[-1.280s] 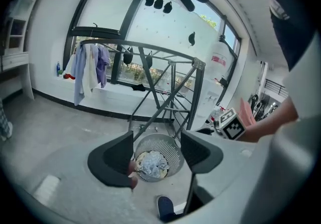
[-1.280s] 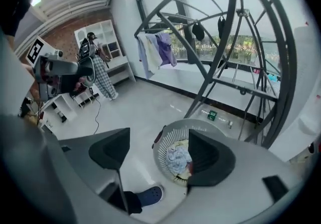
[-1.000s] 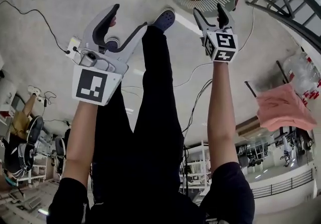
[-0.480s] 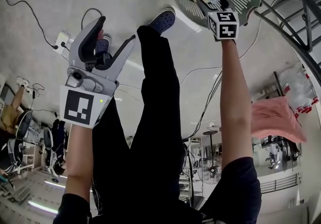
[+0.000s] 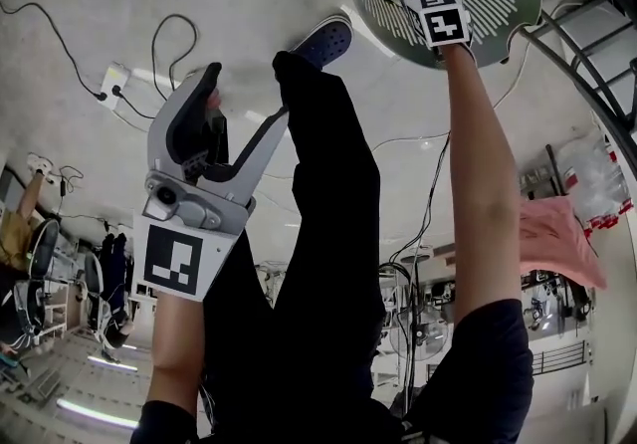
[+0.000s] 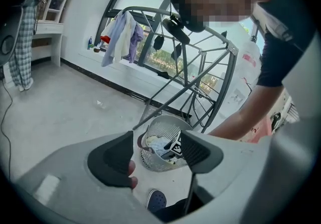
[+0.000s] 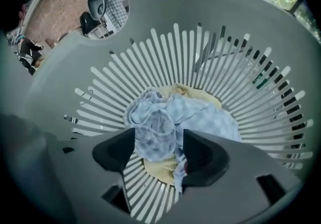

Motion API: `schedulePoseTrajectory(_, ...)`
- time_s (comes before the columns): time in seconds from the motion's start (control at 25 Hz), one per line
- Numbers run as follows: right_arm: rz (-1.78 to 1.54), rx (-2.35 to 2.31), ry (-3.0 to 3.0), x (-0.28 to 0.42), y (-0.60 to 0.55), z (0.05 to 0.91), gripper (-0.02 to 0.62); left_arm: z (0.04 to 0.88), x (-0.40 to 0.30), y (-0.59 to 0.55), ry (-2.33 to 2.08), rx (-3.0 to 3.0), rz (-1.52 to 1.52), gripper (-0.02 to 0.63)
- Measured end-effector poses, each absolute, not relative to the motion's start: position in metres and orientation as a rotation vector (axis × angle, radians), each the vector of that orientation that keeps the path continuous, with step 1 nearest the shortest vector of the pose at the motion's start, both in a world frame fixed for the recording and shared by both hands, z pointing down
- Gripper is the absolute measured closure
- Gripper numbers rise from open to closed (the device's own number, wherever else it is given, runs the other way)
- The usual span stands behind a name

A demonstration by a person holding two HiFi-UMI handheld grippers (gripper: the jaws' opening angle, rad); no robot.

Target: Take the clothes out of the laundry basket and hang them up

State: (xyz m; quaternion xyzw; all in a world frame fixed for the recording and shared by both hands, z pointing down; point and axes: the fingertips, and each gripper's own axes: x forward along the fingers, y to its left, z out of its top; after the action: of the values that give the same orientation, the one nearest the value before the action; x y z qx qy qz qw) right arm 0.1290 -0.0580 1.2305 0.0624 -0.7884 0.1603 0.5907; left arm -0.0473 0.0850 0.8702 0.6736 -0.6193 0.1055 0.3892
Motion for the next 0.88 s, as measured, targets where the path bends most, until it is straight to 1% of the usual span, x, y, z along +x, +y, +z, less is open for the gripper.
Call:
schedulePoseTrajectory(0.12, 0.323, 0.086, -1.783, 0.128, -0.049, 1.248, 0.31, 0.878, -0.06, 0.089, -1.598, 1.682, 0.259, 0.308)
schedulePoseTrajectory(0.16, 0.309, 0.089, -1.775, 0.128, -0.049, 1.251, 0.337, 0.88, -0.065, 0.09, -1.608, 1.661, 0.246, 0.308)
schedulePoseTrajectory(0.28, 0.296, 0.164, -1.785, 0.126, -0.062, 1.251, 0.497, 0.885, -0.071, 0.09, -1.63, 1.6, 0.175, 0.308)
schedulePoseTrajectory(0.36, 0.29, 0.196, -1.788, 0.124, -0.062, 1.247, 0.543, 0.887, -0.07, 0.093, -1.624, 1.585, 0.168, 0.308)
schedulePoseTrajectory(0.48, 0.3, 0.202, -1.799, 0.121, -0.054, 1.235, 0.559, 0.885, -0.067, 0.099, -1.599, 1.566, 0.162, 0.308)
schedulePoseTrajectory(0.64, 0.34, 0.251, -1.837, 0.121, -0.06, 1.204, 0.561, 0.868, -0.058, 0.1, -1.573, 1.57, 0.125, 0.308)
schedulePoseTrajectory(0.88, 0.363, 0.383, -1.896, 0.128, -0.062, 1.12, 0.563, 0.835, -0.054, 0.095, -1.533, 1.639, 0.128, 0.308)
